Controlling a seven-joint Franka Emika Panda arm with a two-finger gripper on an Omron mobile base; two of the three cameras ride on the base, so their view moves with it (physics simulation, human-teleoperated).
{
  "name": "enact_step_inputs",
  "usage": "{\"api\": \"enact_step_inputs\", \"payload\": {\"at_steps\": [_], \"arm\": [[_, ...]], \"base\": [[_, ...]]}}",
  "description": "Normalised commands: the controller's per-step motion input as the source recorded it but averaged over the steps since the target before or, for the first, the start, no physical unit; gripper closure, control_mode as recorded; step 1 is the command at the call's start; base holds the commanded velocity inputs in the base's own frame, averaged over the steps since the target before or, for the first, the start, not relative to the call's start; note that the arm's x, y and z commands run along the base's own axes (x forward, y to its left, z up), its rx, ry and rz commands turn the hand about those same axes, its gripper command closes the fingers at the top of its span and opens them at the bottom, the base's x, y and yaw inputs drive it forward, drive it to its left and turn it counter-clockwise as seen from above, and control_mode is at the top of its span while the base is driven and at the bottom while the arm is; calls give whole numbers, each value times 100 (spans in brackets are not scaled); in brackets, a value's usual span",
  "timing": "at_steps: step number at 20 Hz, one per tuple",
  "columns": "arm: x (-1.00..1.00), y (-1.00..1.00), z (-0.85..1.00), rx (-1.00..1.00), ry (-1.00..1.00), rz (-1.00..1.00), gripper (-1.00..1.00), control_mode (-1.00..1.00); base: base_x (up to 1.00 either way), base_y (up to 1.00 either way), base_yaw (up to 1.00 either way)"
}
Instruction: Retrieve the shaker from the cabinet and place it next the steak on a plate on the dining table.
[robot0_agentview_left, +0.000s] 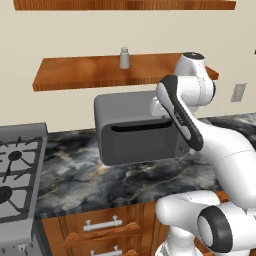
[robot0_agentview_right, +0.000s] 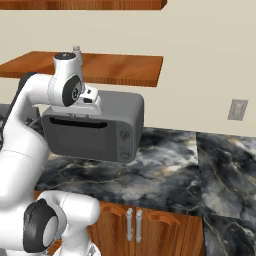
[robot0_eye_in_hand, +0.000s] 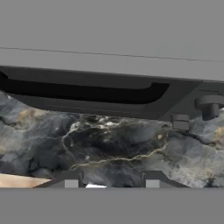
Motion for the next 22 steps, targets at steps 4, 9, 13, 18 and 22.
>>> {"api": "enact_step_inputs", "payload": {"at_steps": [4, 9, 13, 18, 22], "arm": [[-17, 0, 0, 0, -2, 0, -100, -100], [-26, 0, 14, 0, -16, 3, -100, -100], [-34, 1, 29, 0, -24, 6, -100, -100], [-29, 4, 38, 0, -28, 10, -100, -100], [-31, 9, 32, -1, -25, 8, -100, -100]], "base": [[0, 0, 0], [0, 0, 0], [0, 0, 0], [0, 0, 0], [0, 0, 0]]}}
